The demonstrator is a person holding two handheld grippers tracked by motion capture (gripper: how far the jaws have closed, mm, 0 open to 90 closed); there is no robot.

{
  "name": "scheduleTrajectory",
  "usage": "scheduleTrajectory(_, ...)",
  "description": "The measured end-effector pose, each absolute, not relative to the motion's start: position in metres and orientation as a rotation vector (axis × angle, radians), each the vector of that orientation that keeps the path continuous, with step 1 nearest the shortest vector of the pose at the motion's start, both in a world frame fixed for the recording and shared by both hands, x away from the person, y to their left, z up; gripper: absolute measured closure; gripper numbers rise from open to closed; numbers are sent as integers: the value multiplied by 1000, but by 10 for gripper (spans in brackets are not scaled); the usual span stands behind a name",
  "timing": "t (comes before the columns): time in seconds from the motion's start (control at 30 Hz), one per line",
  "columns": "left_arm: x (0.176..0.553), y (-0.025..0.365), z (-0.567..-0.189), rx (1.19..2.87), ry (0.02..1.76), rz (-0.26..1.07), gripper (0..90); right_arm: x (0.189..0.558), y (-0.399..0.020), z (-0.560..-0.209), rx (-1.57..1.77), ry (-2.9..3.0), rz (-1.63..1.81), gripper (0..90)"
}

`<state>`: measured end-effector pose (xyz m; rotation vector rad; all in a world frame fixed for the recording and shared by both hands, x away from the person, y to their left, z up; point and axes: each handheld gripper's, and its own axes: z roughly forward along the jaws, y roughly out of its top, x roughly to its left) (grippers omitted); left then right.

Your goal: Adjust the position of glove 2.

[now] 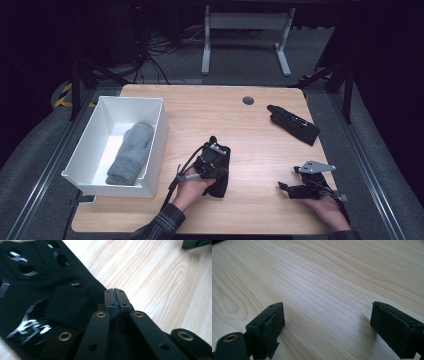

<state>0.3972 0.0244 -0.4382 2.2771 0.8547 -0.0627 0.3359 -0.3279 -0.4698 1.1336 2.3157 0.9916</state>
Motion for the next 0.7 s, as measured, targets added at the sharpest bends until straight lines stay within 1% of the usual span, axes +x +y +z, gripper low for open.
scheduleTrajectory(0.13, 401, 48, -430, 2275, 906, 49, 899, 336, -328, -470, 1133, 2316, 991, 123)
scheduleTrajectory(0.3, 409, 62, -438, 2279, 974, 94, 899, 336, -328, -470, 1134, 2316, 991, 123)
scheduleTrajectory(0.5, 420, 64, -448, 2286, 1005, 89, 899, 336, -328, -470, 1133, 2316, 991, 123)
scheduleTrajectory(0.7, 416, 57, -450, 2310, 982, 80, 900, 336, -328, -470, 1133, 2316, 992, 123)
